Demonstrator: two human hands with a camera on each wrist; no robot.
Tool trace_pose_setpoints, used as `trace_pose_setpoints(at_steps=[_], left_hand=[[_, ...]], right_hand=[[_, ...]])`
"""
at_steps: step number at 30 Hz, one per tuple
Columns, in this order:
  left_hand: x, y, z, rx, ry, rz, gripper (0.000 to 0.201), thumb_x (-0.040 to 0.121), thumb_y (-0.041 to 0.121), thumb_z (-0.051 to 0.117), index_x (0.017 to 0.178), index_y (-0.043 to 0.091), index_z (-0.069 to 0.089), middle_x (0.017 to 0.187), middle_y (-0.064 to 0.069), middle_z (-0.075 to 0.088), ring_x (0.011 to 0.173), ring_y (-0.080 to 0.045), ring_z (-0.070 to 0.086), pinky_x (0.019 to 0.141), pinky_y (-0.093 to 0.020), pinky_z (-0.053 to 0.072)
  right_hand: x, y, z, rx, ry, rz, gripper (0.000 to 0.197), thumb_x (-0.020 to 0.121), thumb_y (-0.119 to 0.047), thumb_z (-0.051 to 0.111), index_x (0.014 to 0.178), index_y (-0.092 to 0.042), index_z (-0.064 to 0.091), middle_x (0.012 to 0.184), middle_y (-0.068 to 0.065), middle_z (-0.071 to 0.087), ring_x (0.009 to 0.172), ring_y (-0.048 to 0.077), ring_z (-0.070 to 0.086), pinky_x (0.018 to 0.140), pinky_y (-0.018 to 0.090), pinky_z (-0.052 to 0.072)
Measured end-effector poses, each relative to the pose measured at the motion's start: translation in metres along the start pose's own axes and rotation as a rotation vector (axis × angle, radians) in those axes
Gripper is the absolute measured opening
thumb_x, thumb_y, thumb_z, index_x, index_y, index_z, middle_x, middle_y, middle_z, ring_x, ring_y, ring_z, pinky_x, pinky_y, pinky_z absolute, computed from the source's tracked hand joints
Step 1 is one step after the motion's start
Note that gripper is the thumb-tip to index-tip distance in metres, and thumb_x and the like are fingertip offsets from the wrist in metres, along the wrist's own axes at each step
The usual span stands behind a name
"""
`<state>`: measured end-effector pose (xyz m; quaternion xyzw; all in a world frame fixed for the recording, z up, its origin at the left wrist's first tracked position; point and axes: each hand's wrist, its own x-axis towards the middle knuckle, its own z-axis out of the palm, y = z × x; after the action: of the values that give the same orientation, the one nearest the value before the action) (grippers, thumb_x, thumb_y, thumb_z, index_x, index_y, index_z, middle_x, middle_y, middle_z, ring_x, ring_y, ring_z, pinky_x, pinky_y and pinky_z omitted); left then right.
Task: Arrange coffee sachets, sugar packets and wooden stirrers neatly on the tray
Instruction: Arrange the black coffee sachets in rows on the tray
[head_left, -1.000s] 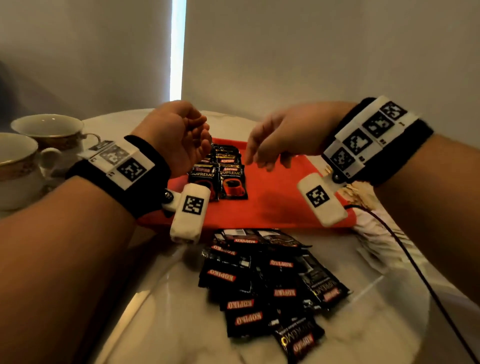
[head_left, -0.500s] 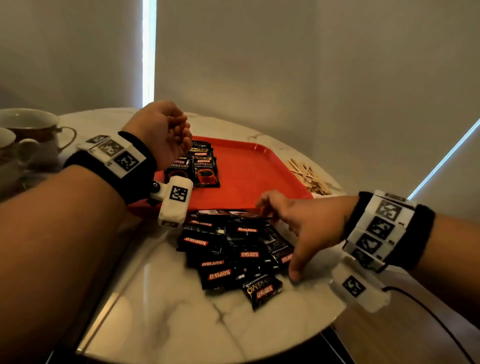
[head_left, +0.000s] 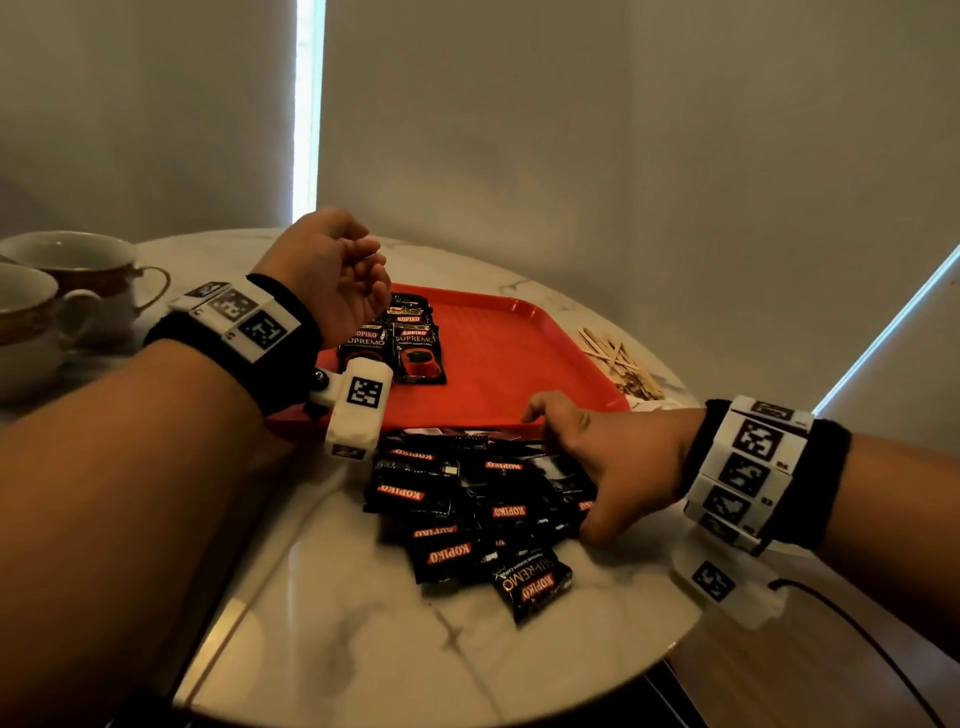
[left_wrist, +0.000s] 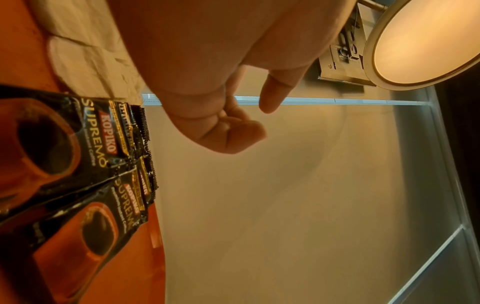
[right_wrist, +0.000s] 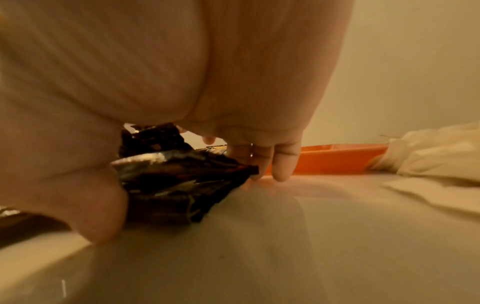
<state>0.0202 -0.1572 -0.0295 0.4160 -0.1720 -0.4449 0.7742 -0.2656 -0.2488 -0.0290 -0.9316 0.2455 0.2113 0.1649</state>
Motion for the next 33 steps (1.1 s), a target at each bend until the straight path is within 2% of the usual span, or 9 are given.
trace_pose_setpoints(at_steps=[6, 10, 16, 20, 23, 25, 27, 29, 33], left_hand=[[-0.007, 0.004, 0.004, 0.015, -0.067, -0.037, 0.014, 0.092, 0.025, 0.047, 0.091, 0.012, 0.052, 0.073, -0.002, 0.051, 0.054, -0.01, 0.051, 0.048, -0.023, 0.045], [-0.018, 0.007, 0.013, -0.007, -0.128, -0.075, 0.016, 0.093, 0.027, 0.048, 0.094, 0.011, 0.052, 0.076, -0.003, 0.05, 0.056, -0.011, 0.049, 0.048, -0.022, 0.044], [-0.048, 0.003, 0.04, 0.109, -0.33, -0.169, 0.042, 0.093, 0.041, 0.051, 0.113, 0.004, 0.056, 0.092, -0.012, 0.065, 0.072, -0.02, 0.065, 0.061, -0.025, 0.056], [-0.068, -0.003, 0.051, 0.193, -0.597, -0.188, 0.048, 0.093, 0.044, 0.044, 0.117, 0.006, 0.062, 0.095, -0.01, 0.069, 0.081, -0.023, 0.068, 0.07, -0.029, 0.057], [-0.072, -0.008, 0.055, 0.241, -0.543, -0.114, 0.03, 0.1, 0.024, 0.036, 0.101, 0.009, 0.062, 0.077, -0.006, 0.066, 0.065, -0.018, 0.066, 0.058, -0.024, 0.051], [-0.068, -0.009, 0.055, 0.194, -0.445, -0.118, 0.026, 0.099, 0.014, 0.034, 0.108, 0.007, 0.058, 0.077, -0.007, 0.064, 0.063, -0.018, 0.066, 0.058, -0.025, 0.055], [-0.058, -0.008, 0.051, 0.129, -0.317, -0.126, 0.026, 0.096, 0.01, 0.035, 0.114, 0.01, 0.054, 0.078, -0.006, 0.058, 0.065, -0.018, 0.061, 0.067, -0.031, 0.054], [-0.051, -0.003, 0.044, 0.086, -0.183, -0.121, 0.02, 0.093, 0.011, 0.038, 0.107, 0.013, 0.053, 0.073, -0.003, 0.05, 0.061, -0.016, 0.051, 0.069, -0.031, 0.048], [-0.037, 0.008, 0.026, 0.031, -0.081, -0.145, 0.014, 0.086, 0.023, 0.05, 0.098, 0.017, 0.054, 0.07, 0.0, 0.047, 0.06, -0.014, 0.049, 0.073, -0.042, 0.051]], right_hand=[[-0.011, 0.006, -0.024, -0.077, -0.044, 0.122, 0.101, 0.067, -0.017, 0.083, 0.132, -0.051, 0.014, 0.112, 0.006, 0.06, 0.09, 0.024, 0.069, 0.072, 0.045, 0.063], [-0.017, 0.004, -0.057, -0.096, 0.07, 0.128, 0.096, 0.075, -0.015, 0.08, 0.137, -0.037, 0.01, 0.11, 0.008, 0.062, 0.091, 0.024, 0.069, 0.072, 0.038, 0.063], [-0.014, -0.041, -0.09, 0.142, 0.523, -0.149, 0.09, 0.077, -0.004, 0.082, 0.131, -0.028, 0.015, 0.115, 0.0, 0.05, 0.096, 0.02, 0.066, 0.077, 0.034, 0.062], [0.013, -0.074, -0.08, 0.107, 0.638, -0.407, 0.088, 0.072, -0.002, 0.082, 0.127, -0.02, 0.015, 0.111, 0.01, 0.049, 0.086, 0.021, 0.065, 0.067, 0.036, 0.06], [0.027, -0.08, -0.074, 0.11, 0.654, -0.469, 0.095, 0.069, -0.007, 0.084, 0.134, -0.016, 0.014, 0.117, 0.012, 0.047, 0.088, 0.023, 0.069, 0.067, 0.037, 0.063], [0.028, -0.078, -0.071, 0.131, 0.672, -0.46, 0.108, 0.066, -0.02, 0.09, 0.138, -0.019, 0.01, 0.126, 0.005, 0.039, 0.107, 0.017, 0.062, 0.08, 0.029, 0.061], [0.021, -0.073, -0.067, 0.126, 0.638, -0.403, 0.122, 0.054, -0.049, 0.092, 0.138, -0.032, 0.005, 0.135, 0.001, 0.032, 0.127, 0.015, 0.044, 0.103, 0.028, 0.05], [0.009, -0.067, -0.06, 0.107, 0.452, -0.292, 0.122, 0.04, -0.066, 0.087, 0.131, -0.049, 0.007, 0.137, -0.004, 0.034, 0.134, 0.017, 0.036, 0.113, 0.037, 0.041], [-0.005, -0.063, -0.032, -0.005, 0.055, -0.144, 0.118, 0.042, -0.053, 0.097, 0.123, -0.062, 0.012, 0.143, -0.011, 0.035, 0.136, 0.015, 0.037, 0.113, 0.038, 0.042]])
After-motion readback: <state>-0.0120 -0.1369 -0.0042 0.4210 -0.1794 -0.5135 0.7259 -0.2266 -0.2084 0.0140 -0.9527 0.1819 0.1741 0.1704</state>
